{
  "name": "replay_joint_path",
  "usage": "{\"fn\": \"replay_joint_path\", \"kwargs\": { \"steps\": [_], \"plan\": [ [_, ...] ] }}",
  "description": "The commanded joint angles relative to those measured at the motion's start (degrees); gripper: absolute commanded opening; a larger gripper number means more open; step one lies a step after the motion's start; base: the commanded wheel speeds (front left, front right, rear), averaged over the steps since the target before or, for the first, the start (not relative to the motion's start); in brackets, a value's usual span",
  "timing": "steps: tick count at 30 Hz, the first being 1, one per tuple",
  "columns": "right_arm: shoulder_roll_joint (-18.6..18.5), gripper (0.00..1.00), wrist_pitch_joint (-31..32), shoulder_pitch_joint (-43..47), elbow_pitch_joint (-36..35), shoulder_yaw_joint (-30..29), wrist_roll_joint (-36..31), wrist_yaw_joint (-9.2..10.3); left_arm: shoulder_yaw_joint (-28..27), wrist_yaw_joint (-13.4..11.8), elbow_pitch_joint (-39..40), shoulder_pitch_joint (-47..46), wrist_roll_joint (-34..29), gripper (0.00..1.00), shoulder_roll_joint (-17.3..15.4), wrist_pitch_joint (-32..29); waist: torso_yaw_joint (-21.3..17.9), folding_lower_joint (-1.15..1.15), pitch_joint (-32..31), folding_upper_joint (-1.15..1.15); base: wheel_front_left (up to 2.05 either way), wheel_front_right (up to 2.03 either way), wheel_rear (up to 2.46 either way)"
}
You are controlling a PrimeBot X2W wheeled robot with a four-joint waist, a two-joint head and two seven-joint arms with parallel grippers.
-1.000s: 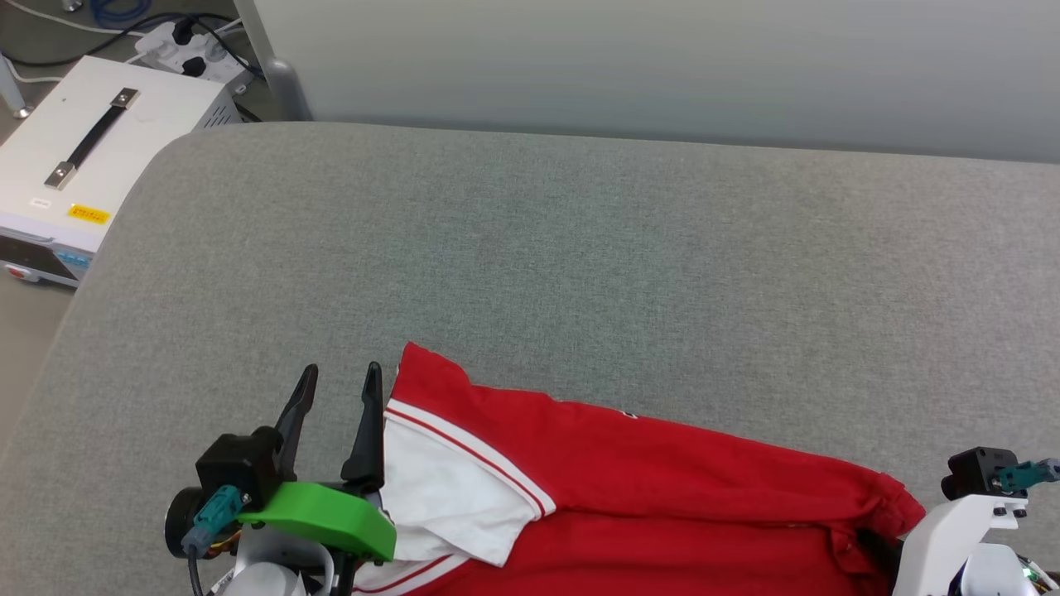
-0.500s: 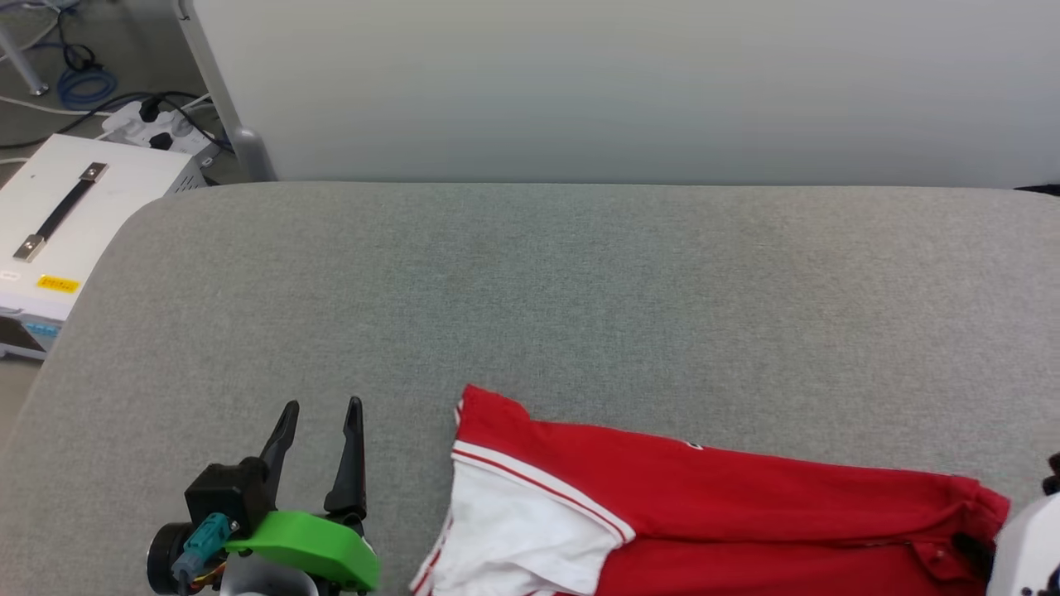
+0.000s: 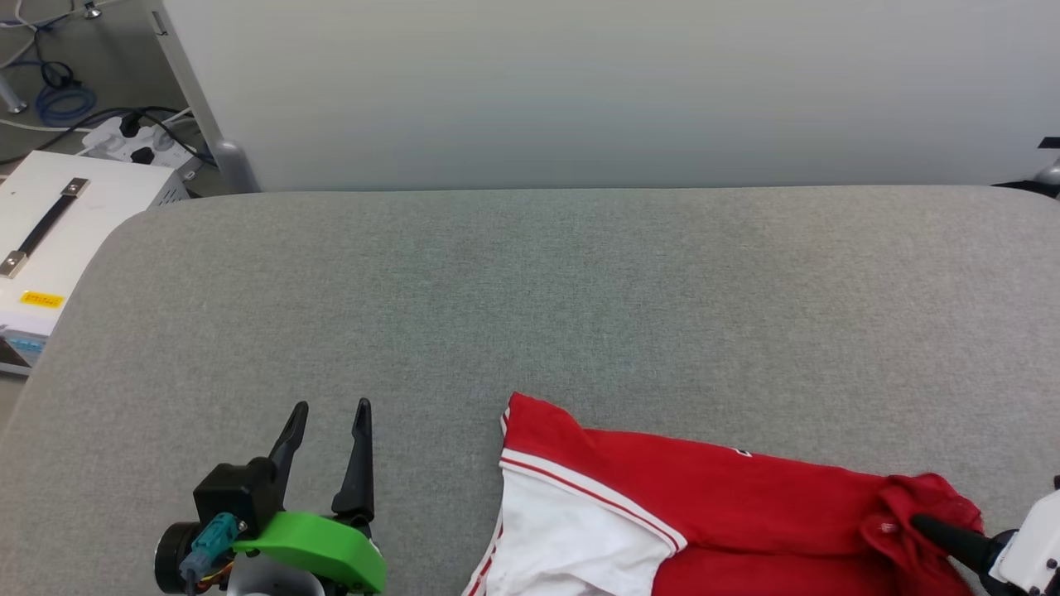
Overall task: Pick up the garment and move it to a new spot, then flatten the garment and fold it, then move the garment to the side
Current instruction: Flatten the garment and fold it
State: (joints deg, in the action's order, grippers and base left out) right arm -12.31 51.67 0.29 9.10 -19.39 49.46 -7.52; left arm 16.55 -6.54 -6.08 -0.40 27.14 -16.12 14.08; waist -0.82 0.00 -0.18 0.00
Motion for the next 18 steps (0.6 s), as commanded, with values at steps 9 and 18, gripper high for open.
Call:
{"fn": "replay_joint_path", "kwargs": {
  "steps": [9,18],
  "plan": [
    [8.52,0.0,9.98,-2.15,-2.63,-0.3,16.33,0.03,0.79,0.22,-0.09,-1.22,-0.07,1.0,0.09,0.18,2.84,0.0,0.48,0.0,0.0,0.0,0.0],
    [9.41,0.0,6.35,-5.95,0.43,11.07,27.15,0.03,1.68,0.89,-0.43,-3.47,-0.28,1.0,0.84,0.34,7.22,0.0,2.76,0.0,0.0,0.0,0.0]
  ]
}}
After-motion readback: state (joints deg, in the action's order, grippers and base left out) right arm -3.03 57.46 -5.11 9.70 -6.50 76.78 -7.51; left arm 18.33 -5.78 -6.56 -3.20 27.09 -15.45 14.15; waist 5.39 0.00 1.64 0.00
